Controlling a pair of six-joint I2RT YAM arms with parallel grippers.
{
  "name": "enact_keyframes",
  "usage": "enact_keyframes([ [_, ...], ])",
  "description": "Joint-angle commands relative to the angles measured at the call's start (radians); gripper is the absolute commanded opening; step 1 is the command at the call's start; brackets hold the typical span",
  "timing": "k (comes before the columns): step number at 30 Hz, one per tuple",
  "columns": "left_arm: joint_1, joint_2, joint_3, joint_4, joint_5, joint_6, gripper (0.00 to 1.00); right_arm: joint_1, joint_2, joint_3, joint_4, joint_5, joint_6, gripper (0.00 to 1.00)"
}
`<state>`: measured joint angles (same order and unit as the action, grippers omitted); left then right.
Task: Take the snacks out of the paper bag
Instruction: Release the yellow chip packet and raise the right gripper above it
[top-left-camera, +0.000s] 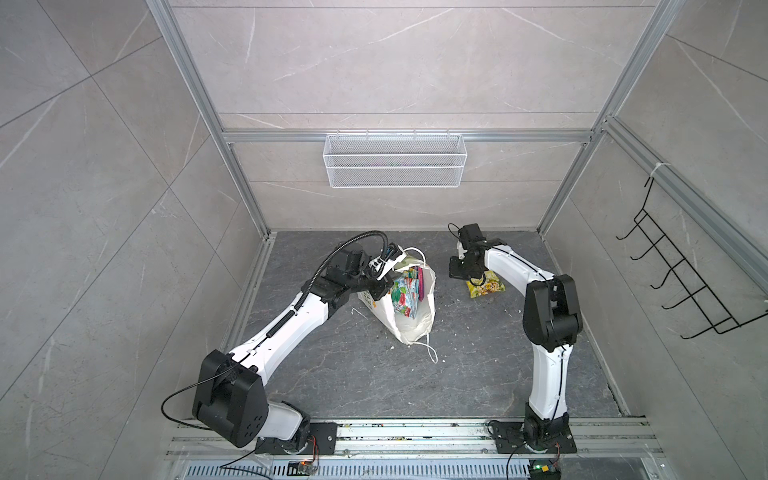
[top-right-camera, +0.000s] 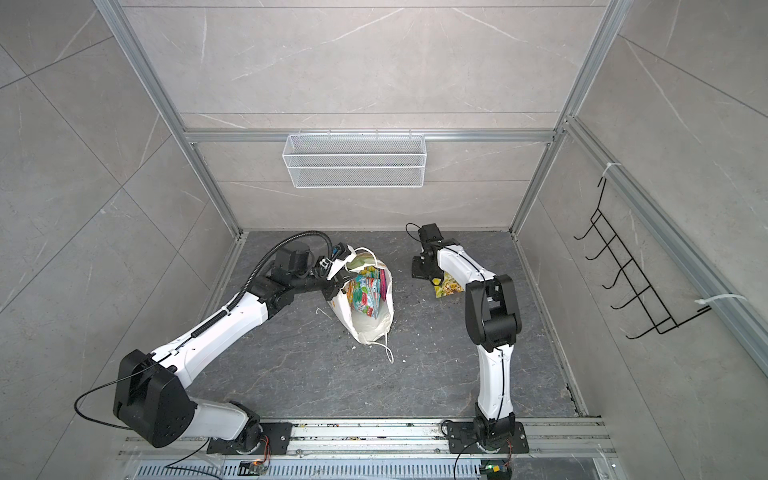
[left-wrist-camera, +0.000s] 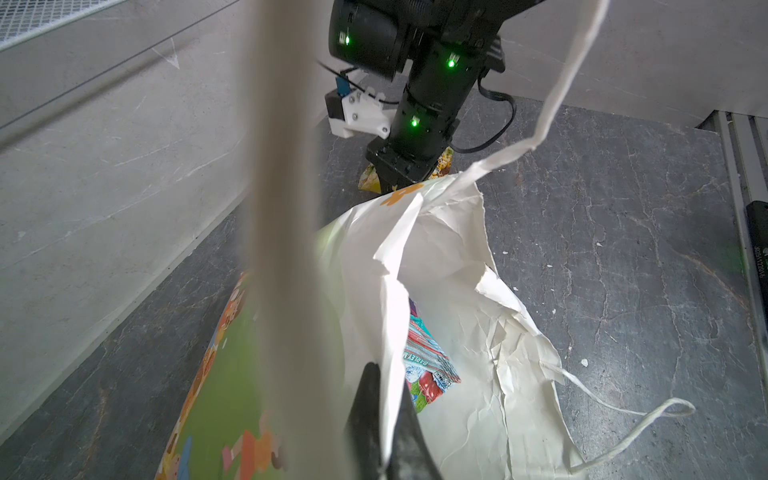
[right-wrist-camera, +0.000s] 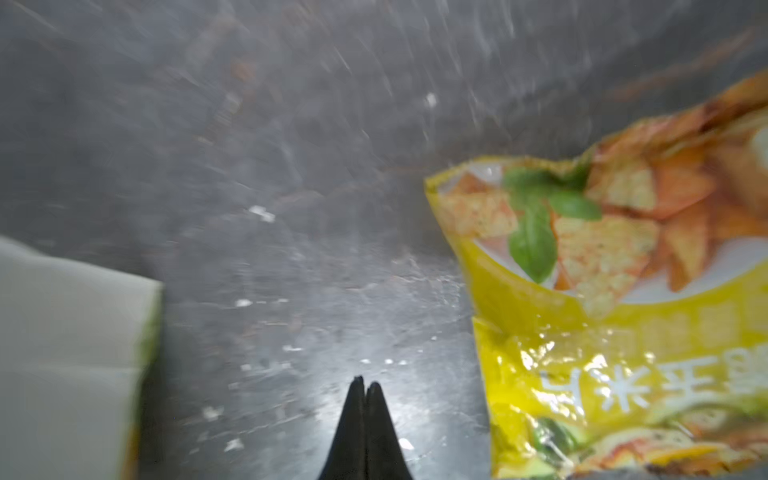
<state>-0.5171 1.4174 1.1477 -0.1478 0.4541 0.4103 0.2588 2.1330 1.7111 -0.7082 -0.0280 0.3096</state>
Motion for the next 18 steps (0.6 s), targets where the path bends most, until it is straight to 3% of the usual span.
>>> enact_keyframes([
  [1,-0.009,0.005,0.050,0.085,0.041,-0.015,0.00,0.002,0.037,0.068,-0.053,0.054,-0.019,0.00],
  [18,-0.009,-0.003,0.050,0.074,0.032,-0.011,0.00,-0.046,0.203,0.182,-0.076,0.120,0.004,0.00],
])
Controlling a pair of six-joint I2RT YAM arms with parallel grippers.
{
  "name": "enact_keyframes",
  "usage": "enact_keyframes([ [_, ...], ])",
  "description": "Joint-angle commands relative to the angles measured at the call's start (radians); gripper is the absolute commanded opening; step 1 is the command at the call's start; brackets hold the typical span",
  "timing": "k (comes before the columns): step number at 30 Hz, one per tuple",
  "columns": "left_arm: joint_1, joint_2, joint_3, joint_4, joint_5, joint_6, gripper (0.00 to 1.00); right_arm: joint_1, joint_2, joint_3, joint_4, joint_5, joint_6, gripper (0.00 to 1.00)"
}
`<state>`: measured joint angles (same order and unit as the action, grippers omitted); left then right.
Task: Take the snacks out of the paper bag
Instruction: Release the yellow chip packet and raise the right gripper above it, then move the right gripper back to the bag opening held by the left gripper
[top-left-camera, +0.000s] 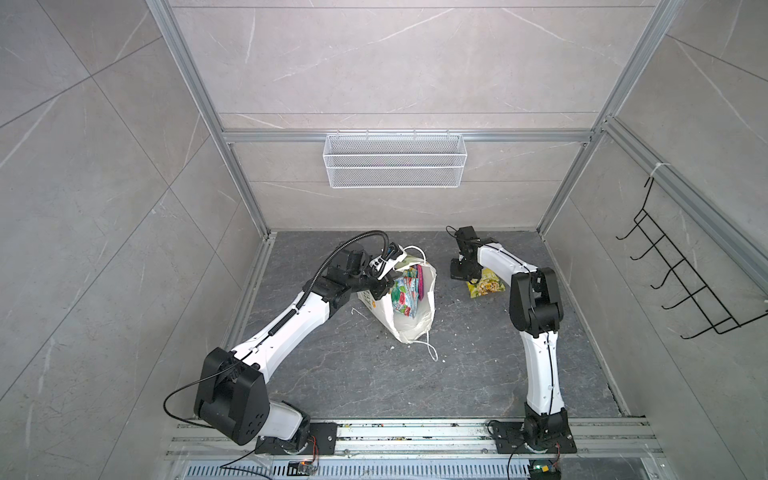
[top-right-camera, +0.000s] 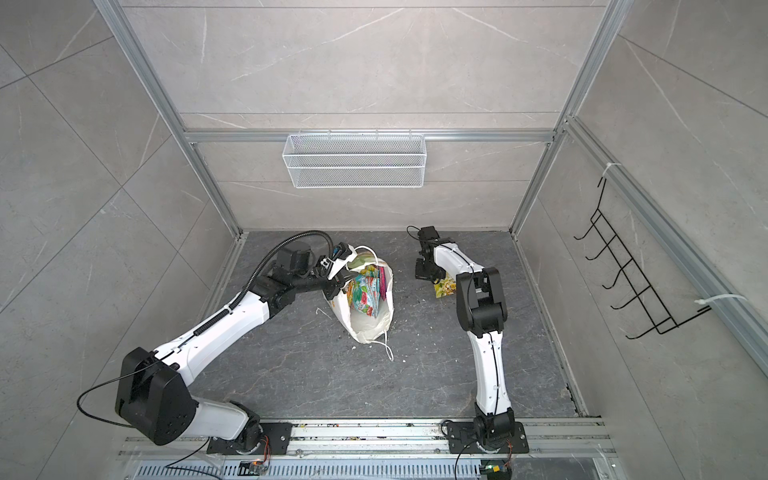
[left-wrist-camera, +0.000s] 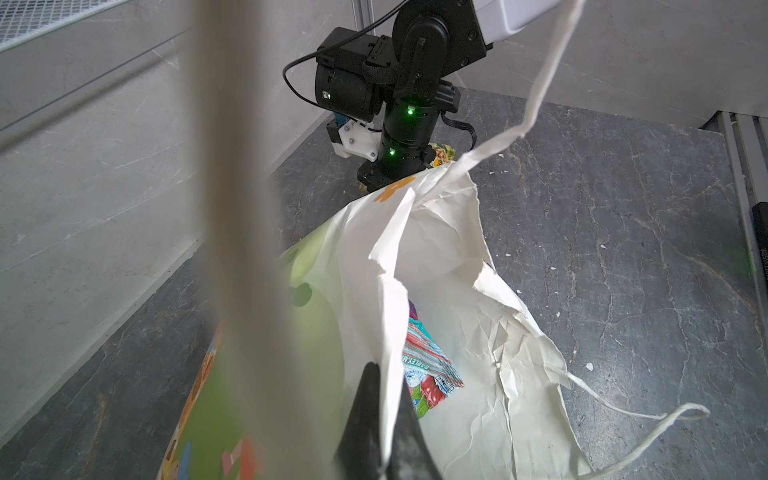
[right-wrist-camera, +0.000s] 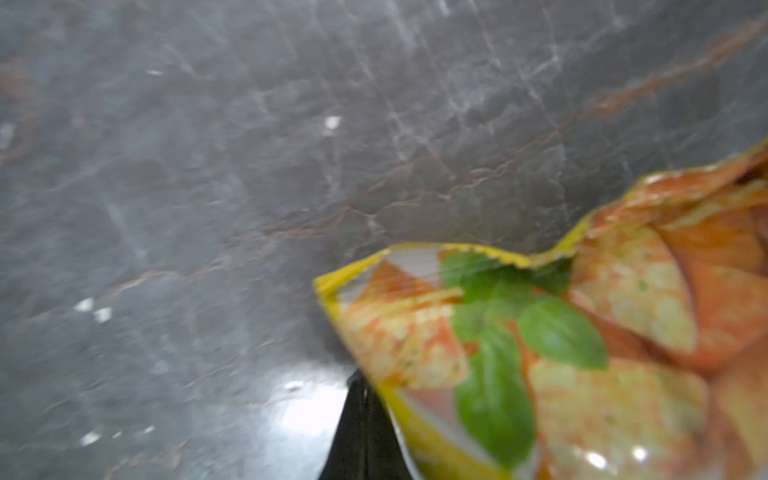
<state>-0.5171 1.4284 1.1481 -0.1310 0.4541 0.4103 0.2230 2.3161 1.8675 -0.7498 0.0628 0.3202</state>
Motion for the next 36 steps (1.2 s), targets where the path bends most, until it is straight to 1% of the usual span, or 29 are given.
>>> enact_keyframes([
  [1,-0.009,-0.014,0.050,0.057,0.032,-0.010,0.00,-0.014,0.022,0.024,-0.032,0.027,-0.014,0.00],
  [4,-0.009,-0.014,0.051,0.058,0.032,-0.010,0.00,-0.028,0.019,0.021,-0.032,0.010,-0.046,0.00],
  [6,-0.009,-0.014,0.051,0.057,0.031,-0.010,0.00,-0.037,0.010,0.012,-0.027,0.017,-0.074,0.00],
  [12,-0.009,-0.024,0.050,0.052,0.030,-0.010,0.00,-0.080,-0.008,0.004,-0.068,0.010,-0.140,0.00],
  [17,-0.009,-0.029,0.048,0.050,0.026,-0.005,0.00,-0.111,-0.048,-0.054,-0.048,0.016,-0.158,0.00],
  [19,-0.009,-0.029,0.047,0.051,0.028,-0.005,0.00,-0.134,-0.052,-0.060,-0.048,0.013,-0.145,0.00],
  [21,-0.008,-0.028,0.048,0.051,0.032,-0.005,0.00,-0.147,-0.058,-0.063,-0.050,0.016,-0.157,0.00],
  [26,-0.009,-0.036,0.044,0.050,0.036,-0.007,0.00,-0.158,-0.057,-0.032,-0.113,0.104,-0.192,0.00],
  [29,-0.009,-0.036,0.044,0.050,0.038,-0.011,0.00,-0.160,-0.089,-0.039,-0.122,0.101,-0.174,0.00],
  [31,-0.009,-0.031,0.043,0.053,0.036,-0.014,0.00,-0.160,-0.148,-0.075,-0.095,0.025,-0.157,0.01],
  [34,-0.009,-0.027,0.047,0.058,0.034,-0.022,0.00,-0.156,-0.288,-0.169,-0.022,-0.118,-0.098,0.07],
  [35,-0.009,-0.026,0.048,0.058,0.033,-0.024,0.00,-0.153,-0.350,-0.220,0.023,-0.167,-0.073,0.10],
  [36,-0.010,-0.024,0.049,0.057,0.032,-0.025,0.00,-0.147,-0.415,-0.280,0.076,-0.216,-0.055,0.16],
])
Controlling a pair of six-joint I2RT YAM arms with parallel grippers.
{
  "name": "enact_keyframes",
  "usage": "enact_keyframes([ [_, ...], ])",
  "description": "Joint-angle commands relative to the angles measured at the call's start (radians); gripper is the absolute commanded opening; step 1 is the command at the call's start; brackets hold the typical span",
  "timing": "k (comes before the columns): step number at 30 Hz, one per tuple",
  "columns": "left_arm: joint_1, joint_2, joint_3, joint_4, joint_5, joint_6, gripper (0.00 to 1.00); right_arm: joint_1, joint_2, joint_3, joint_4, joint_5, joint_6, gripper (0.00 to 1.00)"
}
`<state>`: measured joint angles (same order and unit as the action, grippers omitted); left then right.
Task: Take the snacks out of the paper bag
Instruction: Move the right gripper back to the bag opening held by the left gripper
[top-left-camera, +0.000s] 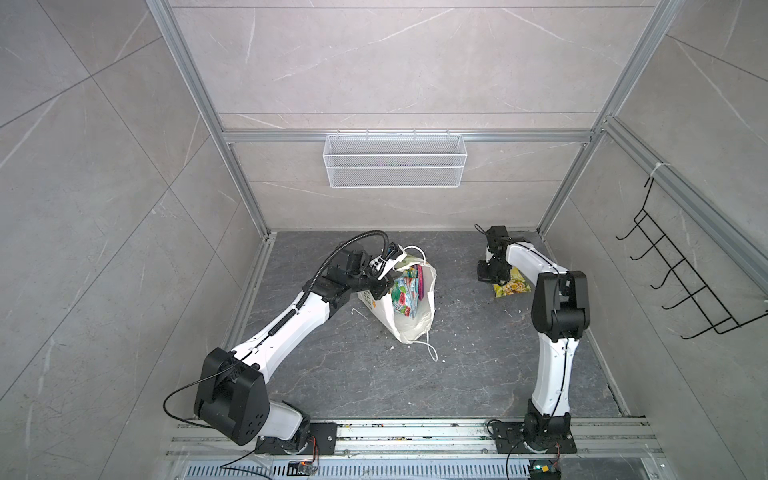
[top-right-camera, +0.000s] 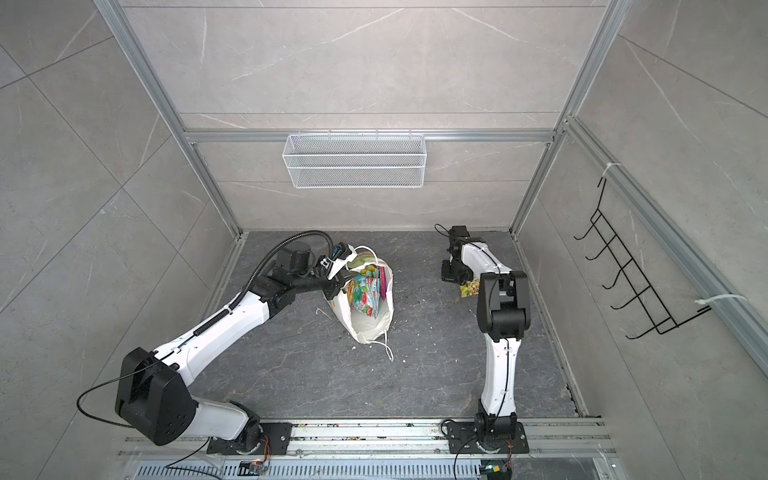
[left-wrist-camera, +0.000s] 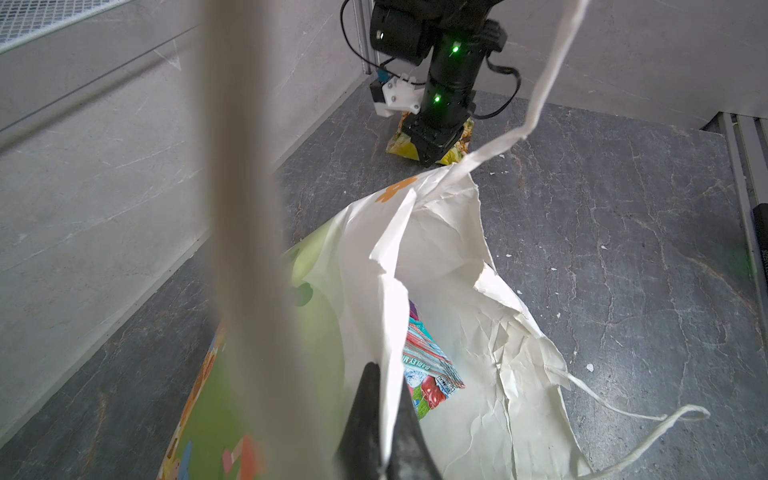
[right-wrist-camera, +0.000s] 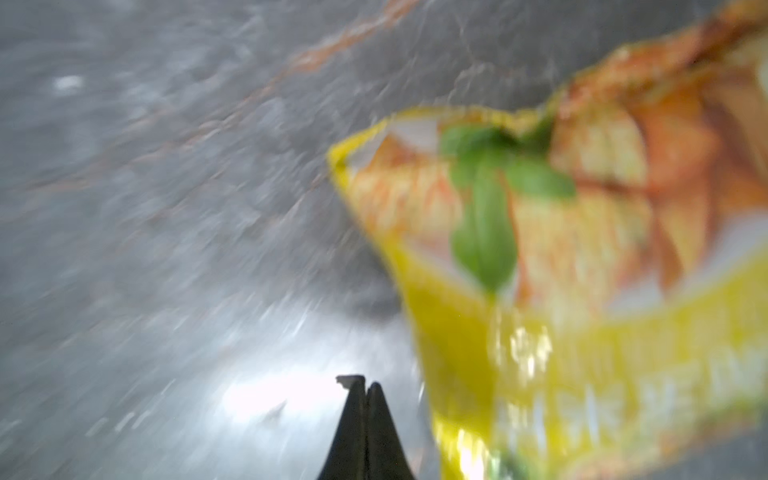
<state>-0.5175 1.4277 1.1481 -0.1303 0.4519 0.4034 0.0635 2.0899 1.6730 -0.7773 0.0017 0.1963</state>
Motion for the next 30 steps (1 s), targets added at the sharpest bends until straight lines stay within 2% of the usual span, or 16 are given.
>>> enact_keyframes([
  [1,-0.009,-0.024,0.051,0.056,0.035,-0.019,0.00,0.015,-0.246,-0.130,0.142,-0.188,0.086,0.20],
  [4,-0.011,-0.021,0.053,0.058,0.034,-0.021,0.00,0.038,-0.439,-0.305,0.289,-0.281,0.173,0.22],
  [7,-0.015,-0.014,0.060,0.057,0.033,-0.029,0.00,0.128,-0.640,-0.508,0.488,-0.343,0.236,0.26],
  [11,-0.025,-0.011,0.059,0.060,0.021,-0.020,0.00,0.286,-0.837,-0.731,0.715,-0.311,0.349,0.28],
  [14,-0.027,-0.005,0.058,0.067,0.016,-0.017,0.00,0.414,-0.909,-0.806,0.751,-0.178,0.362,0.24],
  [17,-0.027,0.006,0.066,0.066,0.020,-0.021,0.00,0.517,-0.923,-0.882,0.846,-0.103,0.373,0.25],
  [20,-0.027,0.012,0.072,0.066,0.022,-0.025,0.00,0.573,-0.842,-0.863,0.840,-0.081,0.380,0.25],
  [24,-0.029,0.017,0.076,0.067,0.022,-0.026,0.00,0.602,-0.719,-0.820,0.844,-0.075,0.412,0.25],
  [26,-0.029,0.018,0.076,0.066,0.020,-0.027,0.00,0.614,-0.689,-0.830,0.915,-0.078,0.422,0.26],
  [30,-0.031,0.019,0.078,0.065,0.022,-0.028,0.00,0.634,-0.609,-0.769,0.877,-0.031,0.424,0.28],
])
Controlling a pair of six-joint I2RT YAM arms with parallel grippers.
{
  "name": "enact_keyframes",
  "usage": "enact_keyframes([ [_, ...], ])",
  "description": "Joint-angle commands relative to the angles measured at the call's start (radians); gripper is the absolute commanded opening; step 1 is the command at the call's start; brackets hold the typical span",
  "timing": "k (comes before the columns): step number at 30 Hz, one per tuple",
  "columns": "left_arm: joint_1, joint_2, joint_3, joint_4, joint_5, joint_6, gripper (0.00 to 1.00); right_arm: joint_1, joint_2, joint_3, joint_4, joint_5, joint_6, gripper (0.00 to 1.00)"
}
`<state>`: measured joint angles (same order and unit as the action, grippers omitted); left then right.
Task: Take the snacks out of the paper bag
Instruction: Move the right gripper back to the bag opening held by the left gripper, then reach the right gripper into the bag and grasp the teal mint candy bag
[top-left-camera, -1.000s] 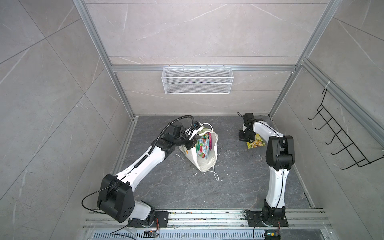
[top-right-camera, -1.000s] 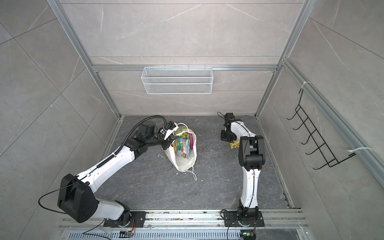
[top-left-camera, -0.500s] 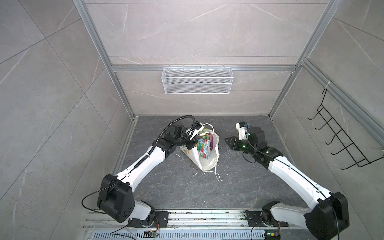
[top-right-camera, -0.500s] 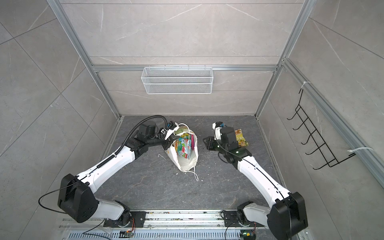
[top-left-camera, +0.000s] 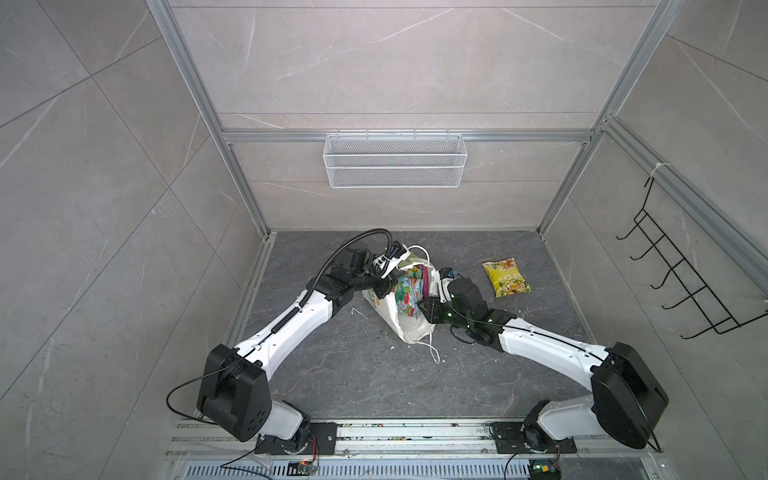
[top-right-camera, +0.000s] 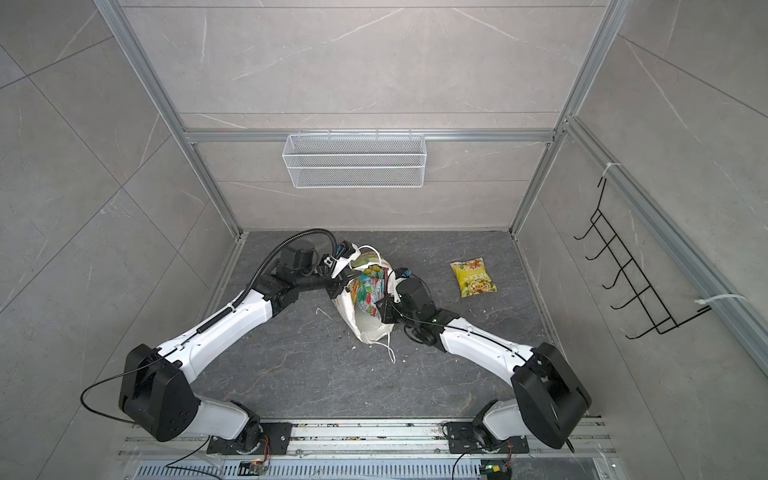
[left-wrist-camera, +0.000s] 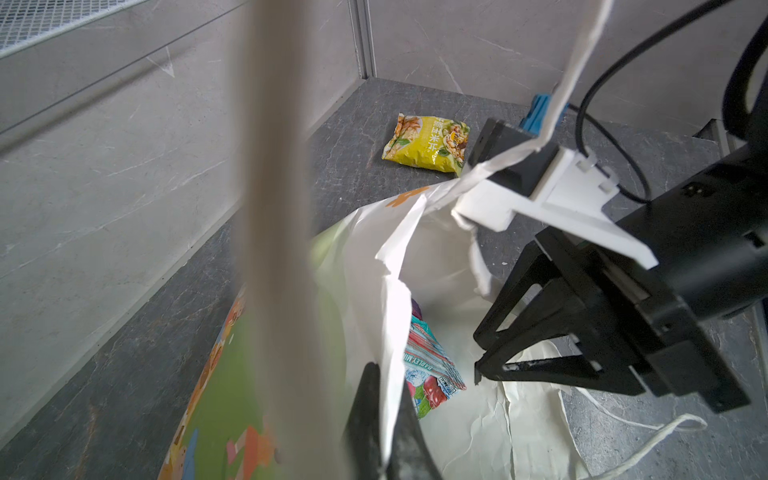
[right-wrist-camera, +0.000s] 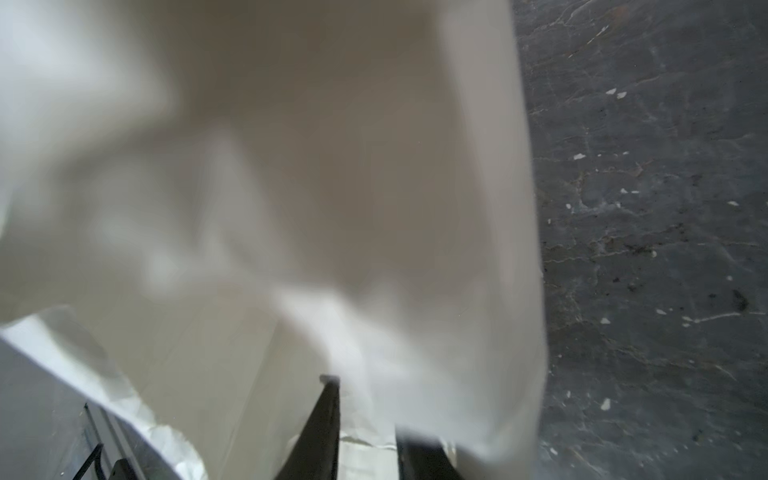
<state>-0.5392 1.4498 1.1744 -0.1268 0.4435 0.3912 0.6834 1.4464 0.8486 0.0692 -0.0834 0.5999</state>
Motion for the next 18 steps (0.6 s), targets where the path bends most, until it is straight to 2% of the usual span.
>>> enact_keyframes([
  [1,-0.009,-0.005,0.051,0.062,0.031,-0.015,0.00,0.018,0.050,0.066,0.012,0.084,0.031,0.29],
  [11,-0.012,-0.011,0.045,0.062,0.030,-0.014,0.00,0.022,0.166,0.138,-0.078,0.289,0.145,0.40],
  [18,-0.012,-0.013,0.042,0.065,0.031,-0.013,0.00,0.026,0.223,0.156,-0.054,0.341,0.137,0.53],
])
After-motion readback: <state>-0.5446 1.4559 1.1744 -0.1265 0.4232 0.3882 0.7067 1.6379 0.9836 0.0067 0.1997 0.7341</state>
